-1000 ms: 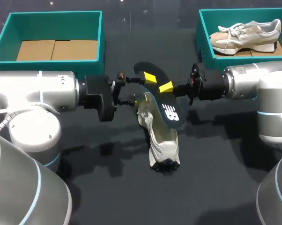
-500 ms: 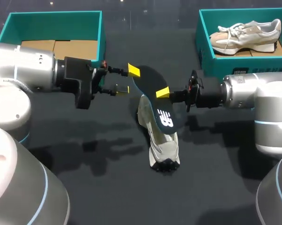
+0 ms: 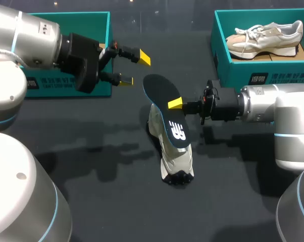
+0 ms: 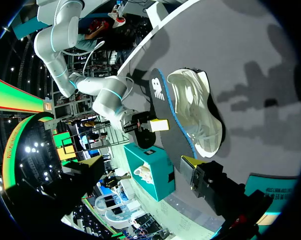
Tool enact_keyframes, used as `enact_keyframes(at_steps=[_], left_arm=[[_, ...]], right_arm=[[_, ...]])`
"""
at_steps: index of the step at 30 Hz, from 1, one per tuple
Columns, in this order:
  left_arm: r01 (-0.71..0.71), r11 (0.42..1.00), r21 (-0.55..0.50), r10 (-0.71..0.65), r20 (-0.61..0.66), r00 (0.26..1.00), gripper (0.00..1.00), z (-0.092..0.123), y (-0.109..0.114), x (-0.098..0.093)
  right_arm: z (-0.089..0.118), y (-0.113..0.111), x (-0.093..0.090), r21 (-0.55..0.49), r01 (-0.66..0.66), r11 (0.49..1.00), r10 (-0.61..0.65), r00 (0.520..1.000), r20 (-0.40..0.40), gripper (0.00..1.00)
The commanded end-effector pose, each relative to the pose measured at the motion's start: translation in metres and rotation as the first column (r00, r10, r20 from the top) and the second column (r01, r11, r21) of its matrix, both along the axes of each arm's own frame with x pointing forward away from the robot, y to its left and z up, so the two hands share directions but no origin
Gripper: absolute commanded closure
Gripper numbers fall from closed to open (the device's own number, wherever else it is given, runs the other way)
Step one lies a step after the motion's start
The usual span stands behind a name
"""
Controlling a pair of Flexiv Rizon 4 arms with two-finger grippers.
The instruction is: Take the shoe out of the shoebox, open the shoe tongue, remove and reinsert the insole, then place the shoe into the shoebox
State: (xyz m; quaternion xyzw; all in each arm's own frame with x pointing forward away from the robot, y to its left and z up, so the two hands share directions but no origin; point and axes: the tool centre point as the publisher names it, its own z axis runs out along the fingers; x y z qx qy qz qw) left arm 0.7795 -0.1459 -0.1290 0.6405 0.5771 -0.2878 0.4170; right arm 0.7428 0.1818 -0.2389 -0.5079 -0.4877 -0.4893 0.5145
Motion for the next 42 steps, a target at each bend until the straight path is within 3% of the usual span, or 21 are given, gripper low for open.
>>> enact_keyframes(at_steps=[1, 11, 16, 20, 22, 33, 42], left_arm=[[-0.013, 0.975, 0.221, 0.011, 0.008, 1.000, 0.00, 0.013, 0.001, 0.014], [-0.013, 0.975, 0.221, 0.011, 0.008, 1.000, 0.00, 0.013, 0.001, 0.014], [0.018, 0.957, 0.288, 0.010, -0.095, 0.995, 0.00, 0.028, -0.007, 0.024], [0.050, 0.916, 0.398, 0.025, -0.183, 0.983, 0.00, 0.038, -0.016, 0.033], [0.028, 0.847, 0.531, 0.079, -0.176, 0.981, 0.00, 0.041, -0.022, 0.038], [0.028, 0.847, 0.531, 0.079, -0.176, 0.981, 0.00, 0.041, -0.022, 0.038], [0.018, 0.724, 0.690, 0.178, -0.211, 0.961, 0.00, 0.045, -0.050, 0.054]], right_arm=[[-0.003, 0.002, -0.005, -0.004, 0.015, 1.000, -0.015, 1.000, -0.012, 1.00], [-0.002, 0.000, -0.010, -0.004, 0.019, 1.000, -0.019, 1.000, -0.016, 1.00], [-0.002, 0.000, -0.010, -0.004, 0.019, 1.000, -0.019, 1.000, -0.016, 1.00], [-0.002, 0.000, -0.010, -0.004, 0.019, 1.000, -0.019, 1.000, -0.016, 1.00], [-0.002, 0.000, -0.010, -0.004, 0.019, 1.000, -0.019, 1.000, -0.016, 1.00], [-0.002, 0.000, -0.010, -0.004, 0.019, 1.000, -0.019, 1.000, -0.016, 1.00], [-0.002, 0.000, -0.010, -0.004, 0.019, 1.000, -0.019, 1.000, -0.016, 1.00]])
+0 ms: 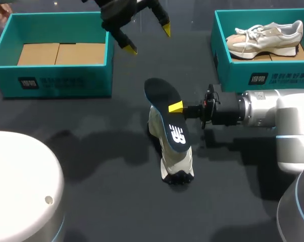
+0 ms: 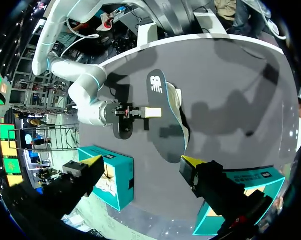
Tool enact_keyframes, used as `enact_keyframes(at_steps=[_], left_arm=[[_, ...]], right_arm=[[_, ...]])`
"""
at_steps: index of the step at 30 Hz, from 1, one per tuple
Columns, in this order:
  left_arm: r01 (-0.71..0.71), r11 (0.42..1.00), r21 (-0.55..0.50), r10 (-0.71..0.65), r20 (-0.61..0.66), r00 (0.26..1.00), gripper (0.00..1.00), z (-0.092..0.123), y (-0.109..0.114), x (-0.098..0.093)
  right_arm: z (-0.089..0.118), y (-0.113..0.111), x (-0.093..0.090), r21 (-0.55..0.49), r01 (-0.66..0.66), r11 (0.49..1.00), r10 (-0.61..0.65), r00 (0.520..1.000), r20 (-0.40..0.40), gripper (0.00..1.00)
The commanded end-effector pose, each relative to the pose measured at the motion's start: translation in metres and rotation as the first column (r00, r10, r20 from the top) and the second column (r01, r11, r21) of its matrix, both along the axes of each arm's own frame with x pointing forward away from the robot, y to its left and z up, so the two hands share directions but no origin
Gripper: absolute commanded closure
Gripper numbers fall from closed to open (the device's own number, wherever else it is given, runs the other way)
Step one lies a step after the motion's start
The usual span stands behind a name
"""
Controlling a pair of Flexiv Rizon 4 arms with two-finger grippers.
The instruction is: Take the shoe out of the shoebox, open the shoe tongue, remove and reinsert the insole, then place the shoe into the shoebox
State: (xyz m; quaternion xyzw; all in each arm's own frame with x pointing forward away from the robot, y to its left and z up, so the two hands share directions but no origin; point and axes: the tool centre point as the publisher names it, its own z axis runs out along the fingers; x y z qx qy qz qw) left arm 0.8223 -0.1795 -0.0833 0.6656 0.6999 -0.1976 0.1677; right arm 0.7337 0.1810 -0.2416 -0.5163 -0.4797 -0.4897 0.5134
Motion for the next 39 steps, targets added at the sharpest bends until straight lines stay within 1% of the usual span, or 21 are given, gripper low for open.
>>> enact_keyframes(at_steps=[1, 5, 10, 15, 20, 26, 34, 39], left_arm=[[0.000, 0.966, 0.257, 0.005, -0.018, 1.000, 0.00, -0.001, -0.019, 0.013], [-0.016, 0.939, 0.343, 0.022, -0.015, 1.000, 0.00, -0.006, -0.027, 0.017], [-0.027, 0.909, 0.416, 0.037, -0.017, 0.999, 0.00, -0.013, -0.034, 0.020], [-0.045, 0.888, 0.458, 0.059, -0.015, 0.998, 0.00, -0.021, -0.039, 0.021], [-0.051, 0.868, 0.494, 0.081, -0.040, 0.996, 0.00, -0.028, -0.043, 0.022], [-0.066, 0.832, 0.550, 0.118, -0.059, 0.991, 0.00, -0.036, -0.050, 0.026], [-0.070, 0.818, 0.570, 0.138, -0.076, 0.988, 0.00, -0.045, -0.047, 0.021], [-0.089, 0.831, 0.549, 0.163, -0.088, 0.983, 0.00, -0.045, -0.037, 0.016]], right_arm=[[0.000, 0.000, -0.001, -0.002, 0.001, 1.000, -0.001, 1.000, -0.001, 1.00], [0.000, 0.000, -0.001, -0.002, 0.001, 1.000, -0.001, 1.000, -0.001, 1.00], [0.000, 0.000, -0.001, -0.002, 0.001, 1.000, -0.001, 1.000, -0.001, 1.00], [0.000, 0.000, -0.001, -0.002, 0.001, 1.000, -0.001, 1.000, -0.001, 1.00], [0.000, 0.000, -0.001, -0.002, 0.001, 1.000, -0.001, 1.000, -0.001, 1.00], [0.000, 0.000, -0.001, -0.002, 0.001, 1.000, -0.001, 1.000, -0.001, 1.00], [0.000, 0.000, -0.001, -0.002, 0.001, 1.000, -0.001, 1.000, -0.001, 1.00], [0.000, 0.000, -0.001, -0.002, 0.001, 1.000, -0.001, 1.000, -0.001, 1.00]])
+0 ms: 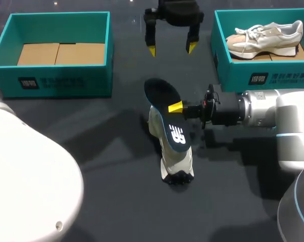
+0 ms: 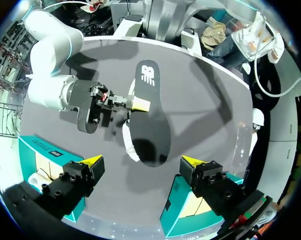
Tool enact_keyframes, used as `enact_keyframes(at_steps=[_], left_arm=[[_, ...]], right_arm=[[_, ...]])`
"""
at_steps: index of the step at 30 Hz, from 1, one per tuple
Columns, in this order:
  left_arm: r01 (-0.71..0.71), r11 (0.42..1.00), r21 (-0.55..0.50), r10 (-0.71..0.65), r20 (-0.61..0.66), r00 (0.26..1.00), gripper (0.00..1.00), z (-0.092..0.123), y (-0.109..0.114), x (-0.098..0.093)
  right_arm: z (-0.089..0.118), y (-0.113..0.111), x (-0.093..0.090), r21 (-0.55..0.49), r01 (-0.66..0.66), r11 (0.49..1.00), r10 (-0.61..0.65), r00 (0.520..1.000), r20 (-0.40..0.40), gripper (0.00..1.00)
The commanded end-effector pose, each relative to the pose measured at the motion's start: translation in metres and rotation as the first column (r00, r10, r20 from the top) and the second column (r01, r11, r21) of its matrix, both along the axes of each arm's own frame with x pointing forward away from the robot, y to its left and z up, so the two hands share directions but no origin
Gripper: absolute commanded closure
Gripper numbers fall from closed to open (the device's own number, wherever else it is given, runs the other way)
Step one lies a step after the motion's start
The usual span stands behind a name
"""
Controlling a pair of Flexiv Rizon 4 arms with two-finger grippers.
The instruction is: Take the shoe out of the shoebox, open the shoe tongue, remove and reinsert the insole, then place the shoe into the shoebox
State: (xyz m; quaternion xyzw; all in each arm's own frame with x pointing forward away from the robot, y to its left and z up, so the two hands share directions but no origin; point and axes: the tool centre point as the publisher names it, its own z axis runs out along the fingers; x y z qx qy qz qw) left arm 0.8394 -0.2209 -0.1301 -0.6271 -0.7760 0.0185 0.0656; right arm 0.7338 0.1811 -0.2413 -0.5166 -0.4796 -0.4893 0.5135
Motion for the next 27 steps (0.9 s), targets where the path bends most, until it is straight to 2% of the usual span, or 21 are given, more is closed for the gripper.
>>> enact_keyframes(at_steps=[1, 6, 15, 27], left_arm=[[-0.016, 1.000, -0.021, 0.016, 0.008, 1.000, 0.00, 0.002, 0.007, -0.002], [-0.028, 0.991, -0.133, 0.032, 0.028, 0.999, 0.00, 0.009, 0.017, -0.005], [-0.070, 0.934, -0.351, 0.069, -0.015, 0.997, 0.00, 0.024, 0.035, -0.005], [-0.129, 0.830, -0.543, 0.126, -0.043, 0.991, 0.00, 0.022, 0.051, -0.011]], right_arm=[[0.000, 0.000, -0.001, -0.002, 0.001, 1.000, -0.001, 1.000, 0.000, 1.00], [0.000, 0.000, -0.001, -0.002, 0.001, 1.000, -0.001, 1.000, 0.000, 1.00], [0.000, 0.000, -0.001, -0.002, 0.001, 1.000, -0.001, 1.000, 0.000, 1.00], [0.000, 0.000, -0.001, -0.002, 0.001, 1.000, -0.001, 1.000, 0.000, 1.00]])
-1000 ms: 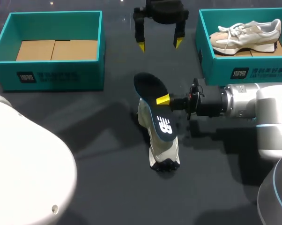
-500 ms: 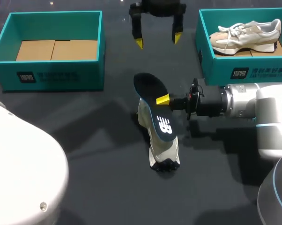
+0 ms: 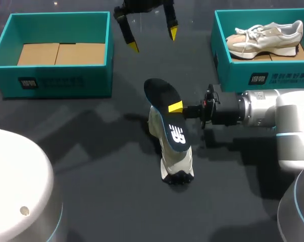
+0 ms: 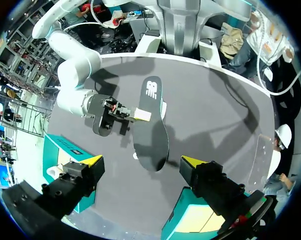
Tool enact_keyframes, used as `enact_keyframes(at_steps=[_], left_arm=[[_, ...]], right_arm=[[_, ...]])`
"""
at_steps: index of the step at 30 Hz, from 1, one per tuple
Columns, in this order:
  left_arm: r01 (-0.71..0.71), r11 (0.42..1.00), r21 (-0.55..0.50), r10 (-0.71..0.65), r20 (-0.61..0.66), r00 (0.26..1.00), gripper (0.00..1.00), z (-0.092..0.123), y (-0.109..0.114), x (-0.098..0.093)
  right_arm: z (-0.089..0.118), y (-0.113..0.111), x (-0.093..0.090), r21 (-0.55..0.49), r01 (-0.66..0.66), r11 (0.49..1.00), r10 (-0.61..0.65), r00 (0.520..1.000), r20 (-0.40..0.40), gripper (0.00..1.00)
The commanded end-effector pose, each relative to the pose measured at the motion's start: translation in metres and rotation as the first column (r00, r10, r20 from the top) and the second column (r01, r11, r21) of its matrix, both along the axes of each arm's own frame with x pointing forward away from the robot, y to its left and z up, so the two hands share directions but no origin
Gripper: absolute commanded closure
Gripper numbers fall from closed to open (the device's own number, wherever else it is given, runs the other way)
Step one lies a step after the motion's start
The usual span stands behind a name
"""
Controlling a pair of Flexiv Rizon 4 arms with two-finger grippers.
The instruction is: Take the shoe out of the shoebox, open the shoe tongue, remove and reinsert the insole, then place the shoe into the shoebox
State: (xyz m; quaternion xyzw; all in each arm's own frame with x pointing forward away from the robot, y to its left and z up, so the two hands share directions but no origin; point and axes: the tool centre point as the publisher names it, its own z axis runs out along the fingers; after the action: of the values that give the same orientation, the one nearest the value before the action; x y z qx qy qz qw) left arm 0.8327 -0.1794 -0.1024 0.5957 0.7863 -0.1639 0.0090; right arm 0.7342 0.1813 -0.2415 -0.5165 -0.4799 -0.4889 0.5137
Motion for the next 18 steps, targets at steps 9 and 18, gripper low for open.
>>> enact_keyframes(at_steps=[9, 18], left_arm=[[-0.095, 0.934, -0.343, 0.122, 0.060, 0.991, 0.00, -0.011, 0.015, -0.011], [-0.140, 0.893, -0.427, 0.185, 0.067, 0.980, 0.00, -0.016, 0.022, -0.013]], right_arm=[[0.000, 0.000, -0.001, -0.001, 0.002, 1.000, -0.002, 1.000, 0.000, 1.00], [0.000, 0.000, -0.001, -0.001, 0.002, 1.000, -0.002, 1.000, 0.000, 1.00]])
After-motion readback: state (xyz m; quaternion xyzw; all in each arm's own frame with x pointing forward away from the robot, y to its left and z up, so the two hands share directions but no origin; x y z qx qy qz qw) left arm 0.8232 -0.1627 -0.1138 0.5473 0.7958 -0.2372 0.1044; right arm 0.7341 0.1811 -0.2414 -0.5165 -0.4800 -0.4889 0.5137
